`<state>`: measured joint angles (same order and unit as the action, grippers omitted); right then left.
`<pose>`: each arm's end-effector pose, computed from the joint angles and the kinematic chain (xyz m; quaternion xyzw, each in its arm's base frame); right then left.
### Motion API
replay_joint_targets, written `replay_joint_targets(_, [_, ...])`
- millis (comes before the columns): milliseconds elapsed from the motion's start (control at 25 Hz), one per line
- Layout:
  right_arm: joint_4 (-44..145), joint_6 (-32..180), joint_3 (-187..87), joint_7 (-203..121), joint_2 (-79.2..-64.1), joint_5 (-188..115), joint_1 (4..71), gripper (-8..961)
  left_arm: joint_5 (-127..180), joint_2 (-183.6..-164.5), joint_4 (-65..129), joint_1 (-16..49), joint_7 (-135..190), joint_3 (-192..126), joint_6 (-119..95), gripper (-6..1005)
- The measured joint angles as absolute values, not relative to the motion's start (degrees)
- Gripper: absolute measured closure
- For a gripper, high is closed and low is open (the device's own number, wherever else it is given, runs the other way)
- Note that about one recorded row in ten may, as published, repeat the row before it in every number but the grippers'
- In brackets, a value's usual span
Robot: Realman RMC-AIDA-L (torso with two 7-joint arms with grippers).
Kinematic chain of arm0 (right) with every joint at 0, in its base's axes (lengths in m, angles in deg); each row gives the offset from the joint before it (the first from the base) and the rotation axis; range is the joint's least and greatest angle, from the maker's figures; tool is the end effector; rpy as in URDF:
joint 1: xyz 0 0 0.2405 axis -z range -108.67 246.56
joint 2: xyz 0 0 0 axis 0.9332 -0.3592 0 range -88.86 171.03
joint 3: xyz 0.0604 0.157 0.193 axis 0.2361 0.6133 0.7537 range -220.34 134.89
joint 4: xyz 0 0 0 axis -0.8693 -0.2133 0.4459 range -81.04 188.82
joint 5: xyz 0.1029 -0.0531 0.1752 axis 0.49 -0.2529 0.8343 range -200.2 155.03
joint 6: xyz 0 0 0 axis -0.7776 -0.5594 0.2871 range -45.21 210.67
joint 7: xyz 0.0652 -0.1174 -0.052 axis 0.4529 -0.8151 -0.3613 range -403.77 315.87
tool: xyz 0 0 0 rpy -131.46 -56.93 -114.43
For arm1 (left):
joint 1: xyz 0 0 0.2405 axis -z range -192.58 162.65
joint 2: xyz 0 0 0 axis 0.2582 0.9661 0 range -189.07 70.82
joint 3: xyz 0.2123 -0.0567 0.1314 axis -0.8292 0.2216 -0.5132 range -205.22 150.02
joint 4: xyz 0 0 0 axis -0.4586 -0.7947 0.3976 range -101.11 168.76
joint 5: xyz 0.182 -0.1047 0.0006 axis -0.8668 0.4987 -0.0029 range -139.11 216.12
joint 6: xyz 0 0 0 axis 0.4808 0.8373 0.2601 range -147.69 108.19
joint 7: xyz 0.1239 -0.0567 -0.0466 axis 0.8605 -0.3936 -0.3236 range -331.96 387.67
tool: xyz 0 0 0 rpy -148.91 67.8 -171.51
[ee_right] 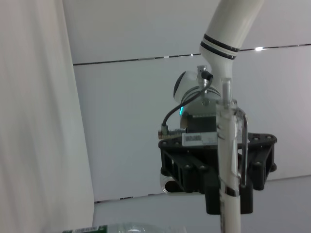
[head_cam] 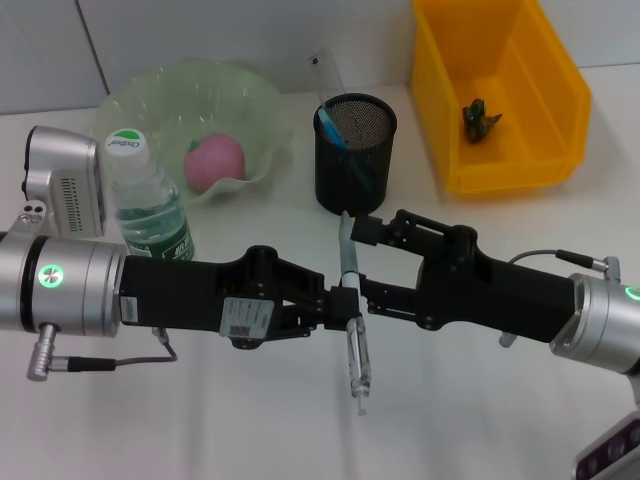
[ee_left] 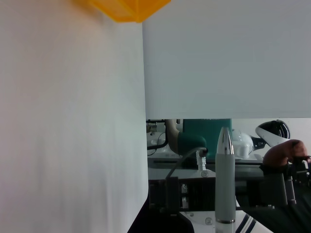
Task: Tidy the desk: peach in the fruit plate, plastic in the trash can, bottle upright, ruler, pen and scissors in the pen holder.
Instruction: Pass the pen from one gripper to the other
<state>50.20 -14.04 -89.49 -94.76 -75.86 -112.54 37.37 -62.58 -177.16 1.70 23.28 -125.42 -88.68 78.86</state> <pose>0.2478 0.2780 -0.0480 -0.6948 -0.5614 0.1929 0.4060 -0.1832 0.3163 -0.0368 0.6950 0.6612 0.1688 0.2266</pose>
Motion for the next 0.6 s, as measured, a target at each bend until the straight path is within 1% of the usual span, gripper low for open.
replay_joint_targets(600, [50.5, -15.2, -89.8, -95.6, -75.89, -112.8, 37.0, 271, -63.5, -176.80, 1.6, 23.3, -126.0, -88.6, 79.1, 834])
